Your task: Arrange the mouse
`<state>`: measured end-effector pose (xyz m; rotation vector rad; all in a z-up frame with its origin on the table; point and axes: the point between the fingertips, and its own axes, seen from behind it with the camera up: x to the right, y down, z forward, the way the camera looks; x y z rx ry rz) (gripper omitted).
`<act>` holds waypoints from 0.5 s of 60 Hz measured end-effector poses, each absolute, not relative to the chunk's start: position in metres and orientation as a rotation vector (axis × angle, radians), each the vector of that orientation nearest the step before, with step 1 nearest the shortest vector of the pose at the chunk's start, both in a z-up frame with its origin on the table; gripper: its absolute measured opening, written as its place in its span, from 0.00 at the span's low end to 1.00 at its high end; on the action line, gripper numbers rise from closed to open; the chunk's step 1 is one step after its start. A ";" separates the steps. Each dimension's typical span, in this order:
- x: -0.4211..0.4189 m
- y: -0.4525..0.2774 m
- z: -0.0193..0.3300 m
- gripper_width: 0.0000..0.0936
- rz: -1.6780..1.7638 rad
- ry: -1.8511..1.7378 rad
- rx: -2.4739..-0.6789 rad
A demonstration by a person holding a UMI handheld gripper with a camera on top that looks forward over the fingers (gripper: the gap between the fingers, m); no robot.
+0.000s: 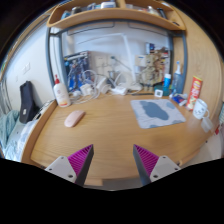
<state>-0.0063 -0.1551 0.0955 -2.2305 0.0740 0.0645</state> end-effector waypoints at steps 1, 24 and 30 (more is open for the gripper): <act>-0.015 -0.152 0.090 0.85 0.076 0.063 -2.234; -0.116 -0.027 0.087 0.85 0.149 -0.015 -2.297; -0.119 0.014 0.084 0.85 0.138 -0.014 -2.310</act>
